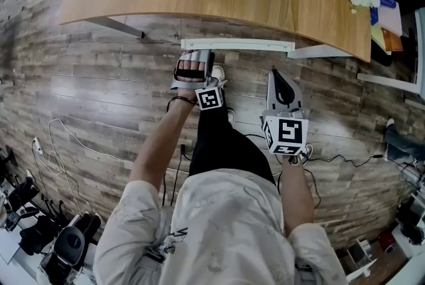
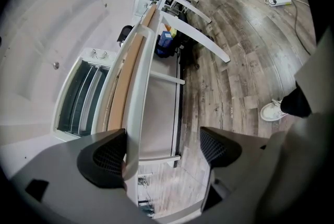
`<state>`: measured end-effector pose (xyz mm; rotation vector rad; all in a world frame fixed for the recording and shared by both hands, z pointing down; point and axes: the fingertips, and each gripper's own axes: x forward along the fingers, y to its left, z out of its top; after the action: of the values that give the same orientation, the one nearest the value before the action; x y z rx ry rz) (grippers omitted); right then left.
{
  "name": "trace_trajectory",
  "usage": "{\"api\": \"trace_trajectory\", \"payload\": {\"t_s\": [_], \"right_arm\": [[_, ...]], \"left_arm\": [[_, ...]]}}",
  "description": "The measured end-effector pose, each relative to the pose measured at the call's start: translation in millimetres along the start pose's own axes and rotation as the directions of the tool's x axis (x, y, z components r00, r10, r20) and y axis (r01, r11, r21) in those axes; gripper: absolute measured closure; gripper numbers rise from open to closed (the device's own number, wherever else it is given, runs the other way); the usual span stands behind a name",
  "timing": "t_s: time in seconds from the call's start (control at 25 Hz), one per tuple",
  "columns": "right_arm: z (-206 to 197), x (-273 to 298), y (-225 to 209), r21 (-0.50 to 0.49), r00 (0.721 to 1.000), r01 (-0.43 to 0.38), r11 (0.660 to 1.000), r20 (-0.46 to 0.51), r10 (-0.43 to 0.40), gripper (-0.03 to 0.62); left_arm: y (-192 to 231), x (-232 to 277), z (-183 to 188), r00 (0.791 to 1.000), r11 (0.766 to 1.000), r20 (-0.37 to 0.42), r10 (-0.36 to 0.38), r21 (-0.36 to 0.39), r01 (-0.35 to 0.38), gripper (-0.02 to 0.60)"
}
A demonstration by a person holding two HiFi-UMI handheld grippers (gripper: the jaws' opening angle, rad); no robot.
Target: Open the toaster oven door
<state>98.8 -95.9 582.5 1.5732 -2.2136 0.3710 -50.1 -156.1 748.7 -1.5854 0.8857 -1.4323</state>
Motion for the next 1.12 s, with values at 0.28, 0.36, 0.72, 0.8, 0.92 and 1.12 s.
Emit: {"api": "trace_trajectory", "payload": {"t_s": [0.28, 0.36, 0.72, 0.8, 0.92, 1.12], "right_arm": [[-3.9, -3.6, 0.0, -0.001, 1.0, 0.006, 1.0, -0.005, -0.006, 0.571], [-4.0, -4.7, 0.1, 0.003, 1.0, 0.008, 1.0, -0.003, -0.008, 0.572], [-5.3, -11.1, 9.6, -0.006, 1.0, -0.007, 1.0, 0.011, 0.007, 0.572], [-4.8, -14.1, 10.3, -0.011, 1.0, -0.01, 1.0, 0.014, 0.01, 0.572], [-2.5, -20.9, 7.8, -0.012, 1.0, -0.005, 1.0, 0.019, 0.005, 0.571], [1.1, -29.3, -0.7, 0.01, 0.999, 0.007, 1.0, 0.037, -0.007, 0.571]], "left_arm": [[-1.2, -4.1, 0.2, 1.0, 1.0, 0.001, -0.022, -0.021, 0.022, 0.14], [-5.7, -8.1, -0.5, 0.999, 0.999, 0.002, -0.037, -0.033, 0.037, 0.14], [-8.4, -39.2, -6.8, 0.999, 0.988, -0.007, -0.045, -0.151, 0.044, 0.14], [-9.2, -46.1, -9.9, 0.996, 0.978, -0.03, -0.078, -0.197, 0.071, 0.14], [-5.3, -59.1, -15.3, 0.992, 0.959, -0.067, -0.108, -0.269, 0.086, 0.14], [9.2, -78.6, -22.3, 0.989, 0.931, -0.095, -0.117, -0.356, 0.076, 0.14]]}}
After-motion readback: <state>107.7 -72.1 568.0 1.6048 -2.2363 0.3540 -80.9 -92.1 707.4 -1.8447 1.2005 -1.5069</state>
